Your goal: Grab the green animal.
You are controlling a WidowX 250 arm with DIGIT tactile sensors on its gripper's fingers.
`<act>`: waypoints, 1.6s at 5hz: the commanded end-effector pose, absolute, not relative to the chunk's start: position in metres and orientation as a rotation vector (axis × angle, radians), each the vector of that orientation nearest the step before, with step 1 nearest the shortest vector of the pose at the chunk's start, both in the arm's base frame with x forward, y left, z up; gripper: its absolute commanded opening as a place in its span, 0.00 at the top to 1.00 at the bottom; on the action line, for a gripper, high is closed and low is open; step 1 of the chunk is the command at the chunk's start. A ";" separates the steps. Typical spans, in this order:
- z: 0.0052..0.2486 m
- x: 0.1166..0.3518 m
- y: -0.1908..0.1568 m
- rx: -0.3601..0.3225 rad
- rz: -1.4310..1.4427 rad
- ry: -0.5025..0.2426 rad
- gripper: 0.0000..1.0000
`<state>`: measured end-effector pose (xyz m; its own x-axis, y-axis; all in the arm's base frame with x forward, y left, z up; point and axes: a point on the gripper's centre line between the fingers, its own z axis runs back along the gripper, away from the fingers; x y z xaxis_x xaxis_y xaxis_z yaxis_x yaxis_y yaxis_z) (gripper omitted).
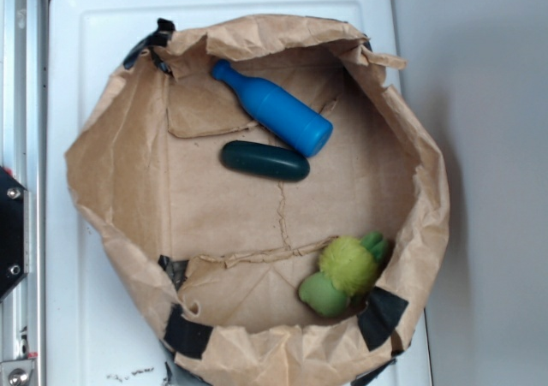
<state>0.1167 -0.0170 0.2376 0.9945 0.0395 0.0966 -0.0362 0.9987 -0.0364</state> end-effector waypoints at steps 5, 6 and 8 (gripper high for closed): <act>0.192 0.251 0.017 -0.126 0.078 -0.152 0.00; 0.192 0.251 0.017 -0.126 0.078 -0.152 0.00; 0.192 0.251 0.017 -0.126 0.078 -0.152 0.00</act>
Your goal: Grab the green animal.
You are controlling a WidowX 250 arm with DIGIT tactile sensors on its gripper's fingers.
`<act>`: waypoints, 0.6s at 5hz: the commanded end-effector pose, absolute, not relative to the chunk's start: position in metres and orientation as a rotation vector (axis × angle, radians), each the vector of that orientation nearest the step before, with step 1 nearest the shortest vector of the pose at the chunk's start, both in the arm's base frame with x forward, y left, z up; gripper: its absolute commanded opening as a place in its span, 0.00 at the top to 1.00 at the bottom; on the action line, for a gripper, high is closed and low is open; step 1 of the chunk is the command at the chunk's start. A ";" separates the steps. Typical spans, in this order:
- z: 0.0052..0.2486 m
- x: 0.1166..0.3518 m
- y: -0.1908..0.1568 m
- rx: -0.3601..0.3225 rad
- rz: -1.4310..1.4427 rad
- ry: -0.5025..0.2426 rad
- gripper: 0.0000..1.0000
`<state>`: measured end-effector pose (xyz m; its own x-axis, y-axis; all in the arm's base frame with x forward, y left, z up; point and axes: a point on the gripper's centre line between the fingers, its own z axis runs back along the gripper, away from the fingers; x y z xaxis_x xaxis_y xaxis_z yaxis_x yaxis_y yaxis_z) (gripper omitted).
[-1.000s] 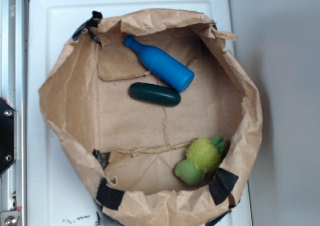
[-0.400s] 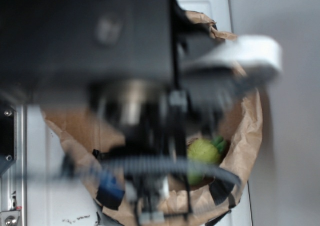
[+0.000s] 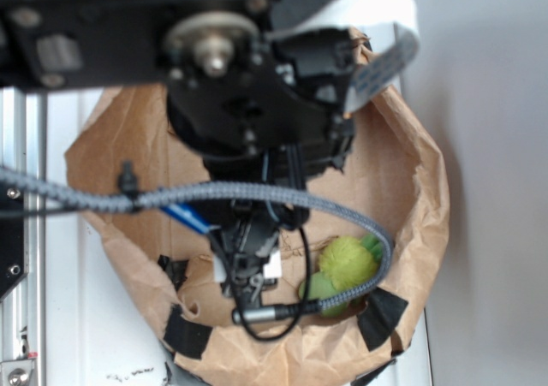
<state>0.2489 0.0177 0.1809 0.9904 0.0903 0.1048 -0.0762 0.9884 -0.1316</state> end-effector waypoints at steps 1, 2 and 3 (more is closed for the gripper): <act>0.192 0.251 0.017 -0.126 0.078 -0.152 0.00; 0.165 0.248 0.033 -0.078 0.067 -0.174 0.00; 0.148 0.252 0.039 -0.073 0.031 -0.132 0.00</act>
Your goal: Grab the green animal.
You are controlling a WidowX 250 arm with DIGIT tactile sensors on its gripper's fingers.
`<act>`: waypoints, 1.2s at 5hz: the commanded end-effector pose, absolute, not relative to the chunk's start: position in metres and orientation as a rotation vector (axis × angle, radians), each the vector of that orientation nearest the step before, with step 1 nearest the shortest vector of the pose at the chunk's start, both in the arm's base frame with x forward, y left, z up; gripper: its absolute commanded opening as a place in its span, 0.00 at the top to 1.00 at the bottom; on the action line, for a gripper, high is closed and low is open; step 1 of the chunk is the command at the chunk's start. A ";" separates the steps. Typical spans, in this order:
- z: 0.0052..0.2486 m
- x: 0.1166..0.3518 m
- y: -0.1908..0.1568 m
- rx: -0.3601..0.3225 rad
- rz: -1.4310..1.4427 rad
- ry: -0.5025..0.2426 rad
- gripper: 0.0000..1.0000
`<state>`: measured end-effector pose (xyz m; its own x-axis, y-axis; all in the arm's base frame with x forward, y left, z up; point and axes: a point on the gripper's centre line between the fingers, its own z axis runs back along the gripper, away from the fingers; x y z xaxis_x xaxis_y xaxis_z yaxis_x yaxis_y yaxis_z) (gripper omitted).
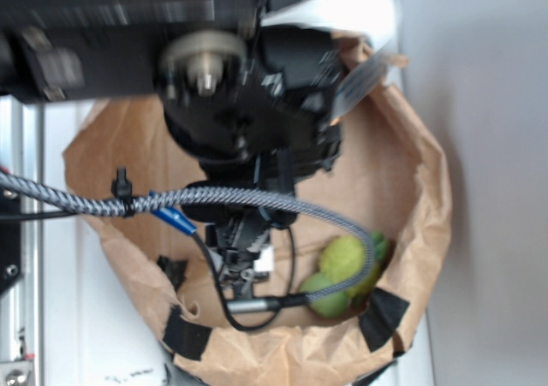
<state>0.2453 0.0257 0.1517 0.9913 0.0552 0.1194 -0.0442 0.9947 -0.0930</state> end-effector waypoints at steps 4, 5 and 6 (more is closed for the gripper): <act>0.086 0.283 -0.006 -0.133 0.066 -0.357 0.00; 0.087 0.300 -0.015 -0.110 0.088 -0.294 0.00; 0.097 0.304 -0.014 -0.150 0.121 -0.273 0.00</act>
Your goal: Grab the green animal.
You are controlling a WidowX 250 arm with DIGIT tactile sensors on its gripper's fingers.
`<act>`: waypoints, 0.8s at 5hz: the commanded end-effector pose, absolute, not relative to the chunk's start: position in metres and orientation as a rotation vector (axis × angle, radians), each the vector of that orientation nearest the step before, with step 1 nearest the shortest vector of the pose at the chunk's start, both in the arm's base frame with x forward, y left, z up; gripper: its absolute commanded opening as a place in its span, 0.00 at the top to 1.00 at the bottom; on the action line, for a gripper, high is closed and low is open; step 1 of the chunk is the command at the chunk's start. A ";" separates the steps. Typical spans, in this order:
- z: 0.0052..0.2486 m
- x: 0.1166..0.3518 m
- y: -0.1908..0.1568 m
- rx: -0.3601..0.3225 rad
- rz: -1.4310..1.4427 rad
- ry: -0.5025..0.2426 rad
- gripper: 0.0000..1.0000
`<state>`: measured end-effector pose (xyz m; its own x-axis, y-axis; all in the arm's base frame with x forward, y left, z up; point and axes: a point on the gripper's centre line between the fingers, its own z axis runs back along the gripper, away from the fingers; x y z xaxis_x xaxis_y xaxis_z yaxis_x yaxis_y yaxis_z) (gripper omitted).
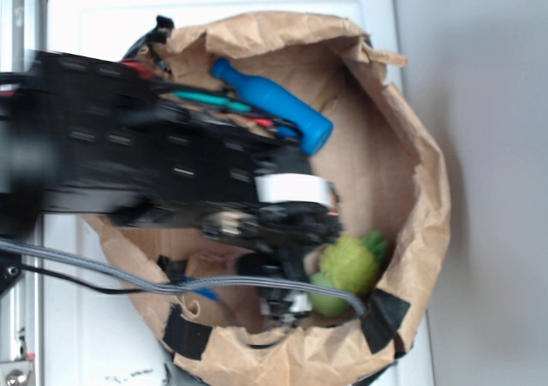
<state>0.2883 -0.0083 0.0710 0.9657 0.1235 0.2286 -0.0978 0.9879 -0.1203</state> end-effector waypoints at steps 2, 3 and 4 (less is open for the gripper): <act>0.119 0.288 -0.002 -0.335 0.262 -0.350 0.00; 0.117 0.288 -0.009 -0.328 0.284 -0.360 0.00; 0.107 0.301 -0.019 -0.269 0.303 -0.353 0.00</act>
<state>0.2880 -0.0183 0.0883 0.9086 0.3430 0.2384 -0.2683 0.9167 -0.2962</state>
